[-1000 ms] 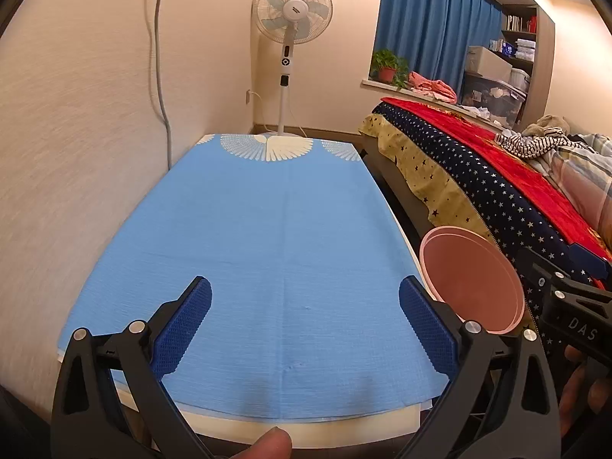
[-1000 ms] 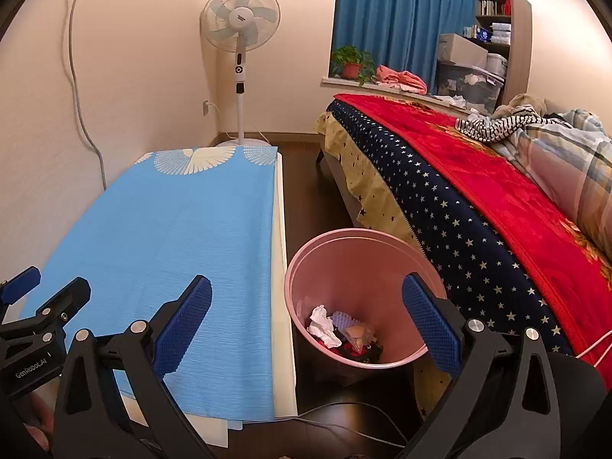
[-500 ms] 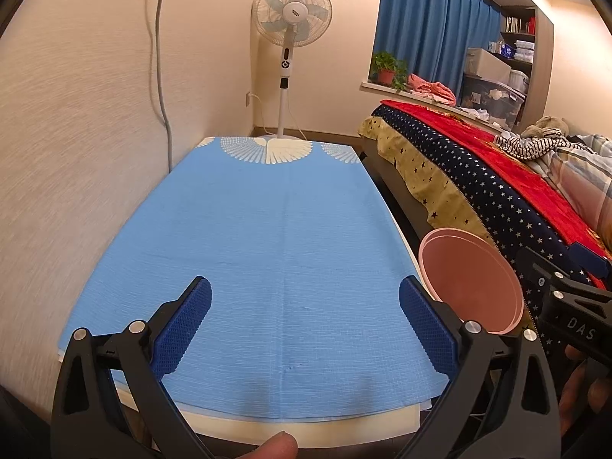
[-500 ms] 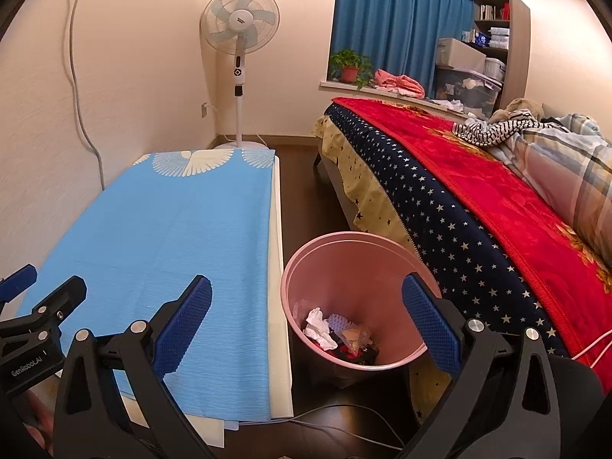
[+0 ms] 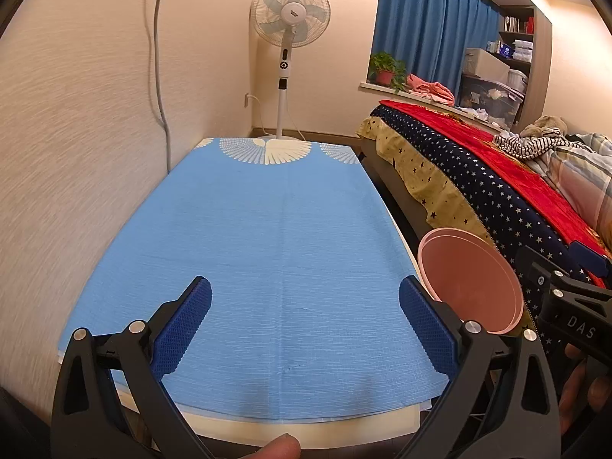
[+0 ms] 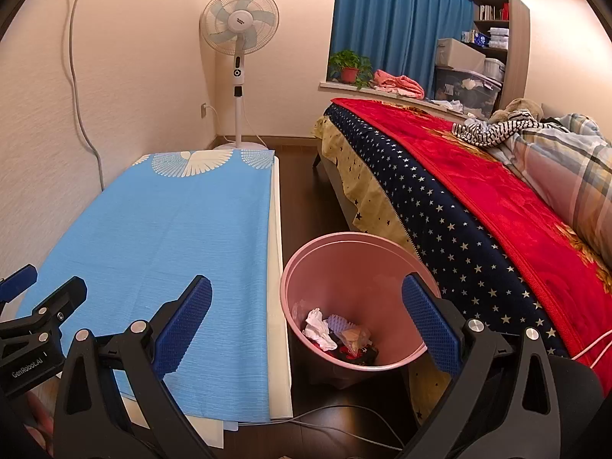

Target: Collect trash

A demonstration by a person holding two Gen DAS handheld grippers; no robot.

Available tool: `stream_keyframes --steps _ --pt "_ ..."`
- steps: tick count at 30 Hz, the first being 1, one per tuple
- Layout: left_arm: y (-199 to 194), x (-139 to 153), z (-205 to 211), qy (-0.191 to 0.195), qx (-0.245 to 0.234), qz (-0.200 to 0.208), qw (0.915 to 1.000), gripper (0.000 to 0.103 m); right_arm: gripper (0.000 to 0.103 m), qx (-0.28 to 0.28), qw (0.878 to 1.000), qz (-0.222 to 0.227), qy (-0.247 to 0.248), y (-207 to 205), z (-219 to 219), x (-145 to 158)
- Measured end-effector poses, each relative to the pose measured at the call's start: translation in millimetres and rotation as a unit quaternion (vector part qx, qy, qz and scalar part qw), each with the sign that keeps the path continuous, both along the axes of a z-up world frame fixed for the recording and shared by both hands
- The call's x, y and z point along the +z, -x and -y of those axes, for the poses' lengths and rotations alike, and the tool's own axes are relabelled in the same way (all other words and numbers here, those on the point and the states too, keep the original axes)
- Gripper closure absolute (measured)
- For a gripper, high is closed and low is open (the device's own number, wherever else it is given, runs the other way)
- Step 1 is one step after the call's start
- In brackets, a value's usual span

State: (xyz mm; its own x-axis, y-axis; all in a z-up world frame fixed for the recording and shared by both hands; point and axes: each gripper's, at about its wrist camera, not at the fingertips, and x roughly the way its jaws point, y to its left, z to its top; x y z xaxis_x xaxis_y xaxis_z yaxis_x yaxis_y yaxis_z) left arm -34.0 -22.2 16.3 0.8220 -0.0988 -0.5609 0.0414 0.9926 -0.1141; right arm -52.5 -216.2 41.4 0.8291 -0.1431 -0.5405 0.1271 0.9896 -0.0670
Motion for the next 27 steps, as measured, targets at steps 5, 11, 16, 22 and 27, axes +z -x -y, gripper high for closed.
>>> stream_keyframes --steps 5,11,16,22,27 --pt "0.0 -0.1 0.2 0.000 0.000 0.000 1.0000 0.008 0.005 0.000 1.000 0.000 0.000 0.0 0.3 -0.2" --pt "-0.6 -0.3 -0.6 0.001 -0.001 0.001 1.0000 0.008 0.005 0.000 1.000 0.000 0.001 -0.1 0.3 -0.1" --pt "-0.5 -0.3 -0.4 0.001 -0.001 0.001 1.0000 0.008 0.005 -0.001 1.000 0.001 0.000 0.0 0.5 -0.3" --pt "-1.8 -0.2 -0.9 0.004 0.001 -0.003 1.0000 0.008 0.005 0.000 1.000 -0.001 -0.002 -0.1 1.1 -0.4" --pt "-2.7 1.6 -0.3 -0.005 0.000 -0.001 1.0000 0.008 0.005 -0.001 1.000 -0.005 -0.002 -2.0 0.2 -2.0"
